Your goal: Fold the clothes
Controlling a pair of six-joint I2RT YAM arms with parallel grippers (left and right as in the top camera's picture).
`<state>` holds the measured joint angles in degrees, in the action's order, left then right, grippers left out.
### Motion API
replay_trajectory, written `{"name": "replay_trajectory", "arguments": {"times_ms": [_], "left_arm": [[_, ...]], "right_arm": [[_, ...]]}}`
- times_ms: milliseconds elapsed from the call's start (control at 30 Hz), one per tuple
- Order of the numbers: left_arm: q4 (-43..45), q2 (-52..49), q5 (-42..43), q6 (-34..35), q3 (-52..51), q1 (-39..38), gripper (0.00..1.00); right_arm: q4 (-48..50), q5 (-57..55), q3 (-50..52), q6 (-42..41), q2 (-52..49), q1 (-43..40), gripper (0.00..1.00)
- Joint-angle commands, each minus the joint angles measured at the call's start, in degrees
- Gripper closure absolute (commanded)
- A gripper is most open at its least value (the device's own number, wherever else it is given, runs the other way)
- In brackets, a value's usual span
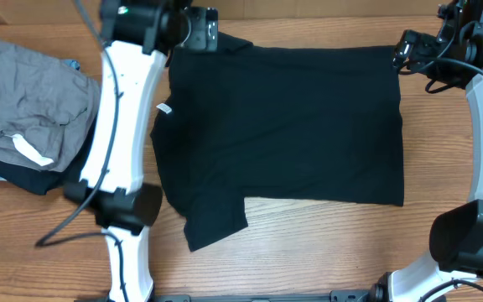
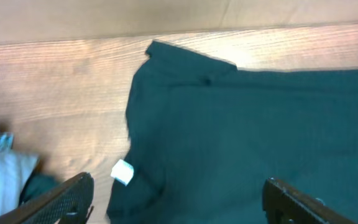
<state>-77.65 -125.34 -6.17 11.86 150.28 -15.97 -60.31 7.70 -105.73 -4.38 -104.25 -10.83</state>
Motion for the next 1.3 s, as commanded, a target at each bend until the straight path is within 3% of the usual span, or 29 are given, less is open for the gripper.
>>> {"name": "replay_trajectory", "arguments": {"times_ms": [0, 33, 67, 233, 500, 767, 1000, 1267], "left_arm": [[7.1, -10.1, -0.9, -3.1, 0.2, 0.3, 0.64], [9.3, -12.3, -0.9, -3.1, 0.2, 0.3, 0.84], [11.1, -14.1, -0.9, -3.1, 0.2, 0.3, 0.96], [22.6, -25.2, 0.7, -3.1, 0.2, 0.3, 0.96], [26.4, -33.2, 1.8, -3.0, 0.2, 0.3, 0.96], [16.2, -34.9, 3.7, -2.8, 0.2, 0.2, 0.96], [3.4, -34.9, 14.1, -0.9, 0.2, 0.2, 0.96], [-4.8, -34.9, 18.0, 0.6, 0.2, 0.1, 0.96]], "right_arm": [[1.1, 2.7, -0.3, 1.1, -2.4, 0.1, 0.91], [1.5, 3.0, -0.3, 2.1, -3.3, 0.2, 0.96], [1.7, 3.4, -0.3, 3.3, -4.2, 0.4, 0.96], [3.3, 5.7, 0.0, 6.4, -11.0, 2.2, 0.96], [4.5, 5.9, 0.0, 7.9, -18.5, 3.4, 0.96], [4.2, 5.9, 0.6, 7.8, -18.7, 3.4, 0.96], [3.4, 5.9, 0.6, 7.9, -18.7, 3.4, 0.96], [3.2, 5.9, 0.6, 7.9, -18.7, 3.4, 0.96]]}}
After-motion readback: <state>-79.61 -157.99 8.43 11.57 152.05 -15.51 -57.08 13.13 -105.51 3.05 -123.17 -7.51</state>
